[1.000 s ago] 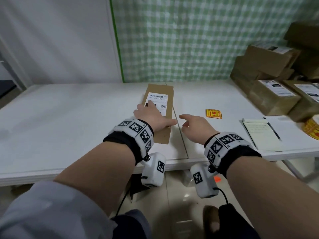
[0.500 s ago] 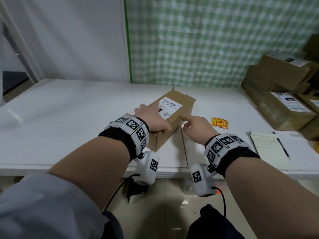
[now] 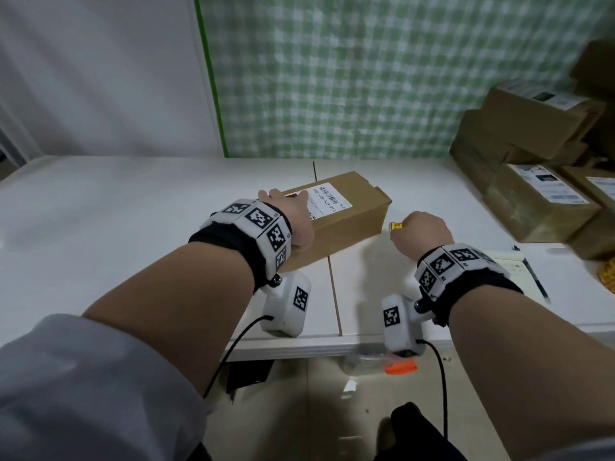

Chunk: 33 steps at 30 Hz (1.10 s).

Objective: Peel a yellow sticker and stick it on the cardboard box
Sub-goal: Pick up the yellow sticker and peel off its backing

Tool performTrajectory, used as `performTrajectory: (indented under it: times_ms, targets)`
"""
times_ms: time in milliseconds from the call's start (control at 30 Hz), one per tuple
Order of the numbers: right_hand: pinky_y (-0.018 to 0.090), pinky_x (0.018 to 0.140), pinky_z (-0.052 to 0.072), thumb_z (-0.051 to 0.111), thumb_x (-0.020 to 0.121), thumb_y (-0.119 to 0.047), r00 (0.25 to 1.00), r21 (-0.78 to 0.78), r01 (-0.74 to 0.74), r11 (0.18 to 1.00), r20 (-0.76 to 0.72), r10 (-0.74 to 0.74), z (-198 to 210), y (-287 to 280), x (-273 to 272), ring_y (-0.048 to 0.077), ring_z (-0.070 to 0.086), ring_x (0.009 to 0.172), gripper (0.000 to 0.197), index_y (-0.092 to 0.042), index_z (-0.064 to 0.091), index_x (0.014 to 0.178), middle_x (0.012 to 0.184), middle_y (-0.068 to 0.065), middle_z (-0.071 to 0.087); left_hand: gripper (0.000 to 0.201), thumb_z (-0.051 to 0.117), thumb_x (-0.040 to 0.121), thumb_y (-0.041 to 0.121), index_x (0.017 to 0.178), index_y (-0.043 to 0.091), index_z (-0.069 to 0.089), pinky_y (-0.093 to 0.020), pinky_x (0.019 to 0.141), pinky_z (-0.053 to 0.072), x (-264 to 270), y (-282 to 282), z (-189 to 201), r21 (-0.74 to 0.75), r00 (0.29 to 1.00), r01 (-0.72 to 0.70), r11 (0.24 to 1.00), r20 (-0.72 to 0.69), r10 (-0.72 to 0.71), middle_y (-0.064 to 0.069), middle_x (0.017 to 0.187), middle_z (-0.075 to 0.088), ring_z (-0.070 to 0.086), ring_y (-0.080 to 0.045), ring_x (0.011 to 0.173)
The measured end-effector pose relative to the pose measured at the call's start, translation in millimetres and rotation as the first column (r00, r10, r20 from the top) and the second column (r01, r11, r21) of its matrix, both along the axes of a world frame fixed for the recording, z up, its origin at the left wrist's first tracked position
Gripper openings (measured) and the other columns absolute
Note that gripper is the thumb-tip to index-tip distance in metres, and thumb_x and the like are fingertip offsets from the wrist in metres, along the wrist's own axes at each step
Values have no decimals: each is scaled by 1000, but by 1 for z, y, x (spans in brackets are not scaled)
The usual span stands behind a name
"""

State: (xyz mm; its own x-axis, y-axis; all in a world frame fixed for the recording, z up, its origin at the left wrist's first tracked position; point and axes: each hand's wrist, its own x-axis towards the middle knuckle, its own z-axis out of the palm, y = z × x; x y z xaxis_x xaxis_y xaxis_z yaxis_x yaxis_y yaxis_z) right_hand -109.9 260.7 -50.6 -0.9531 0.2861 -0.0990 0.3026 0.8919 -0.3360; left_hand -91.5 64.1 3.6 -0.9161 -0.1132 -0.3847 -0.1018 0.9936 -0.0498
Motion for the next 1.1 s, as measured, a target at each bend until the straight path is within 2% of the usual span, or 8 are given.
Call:
performTrajectory:
  times_ms: [133,333,433,533,666,800,966,1100]
  targets:
    - [30,66,38,53,80,-22,998,-33,58,998,7,-58,-11,5,-24,32,53,81,15,-7,53,84,93,14,59,113,71,67,38,149,31,-6,-66,110,7,-23,12,-5,85,999,-31,996,-31,34,-19,156,11,-6,-39,145]
    - [37,83,47,59,81,-25,983,-41,180,983,36,-179,-25,7,-47,36,58,107,38,-5,56,113,121,17,54,118,78,54,48,147,33,6,-68,107,10,-38,26,-20,191,991,-44,981,-112,66,-14,147,24,16,-36,140]
    - [31,69,41,62,81,-19,985,-6,160,987,70,-159,-28,14,-51,34,59,92,31,-3,59,107,109,17,60,121,80,52,45,148,30,7,-68,107,8,-40,27,-23,157,990,-50,986,-119,69,-13,145,25,20,-35,139]
    - [29,65,38,62,81,-12,984,-8,173,985,54,-172,-28,22,-52,30,54,80,21,-1,62,99,94,15,61,120,80,51,43,147,28,10,-69,107,10,-41,27,-20,141,992,-54,989,-106,69,-12,142,28,23,-34,137]
    - [32,86,46,61,85,-9,980,-97,199,975,12,-198,-27,26,-48,32,57,112,34,-5,59,118,121,16,61,119,81,50,42,146,29,12,-69,107,11,-38,25,-18,146,993,-34,989,-104,49,-12,140,30,25,-34,136]
    - [38,95,49,66,81,-16,977,-265,181,947,-65,-205,-26,28,-37,31,57,114,47,-11,56,127,125,14,60,119,83,50,43,145,30,14,-67,108,14,-32,23,-18,139,995,11,990,-100,3,-11,140,32,27,-34,135]
    - [44,88,54,69,73,-13,965,-416,109,903,-175,-196,-9,30,-6,32,63,103,43,-11,60,115,109,14,65,124,85,52,45,148,31,7,-63,107,22,-15,13,-12,93,993,73,993,-96,-64,-8,145,29,24,-32,138]
    - [33,60,56,59,77,1,973,-678,-5,735,-173,-153,3,27,23,29,62,80,18,-16,58,83,94,13,63,121,80,59,49,150,31,2,-64,110,18,6,6,-9,55,986,145,988,-86,-140,-6,157,14,10,-33,144]
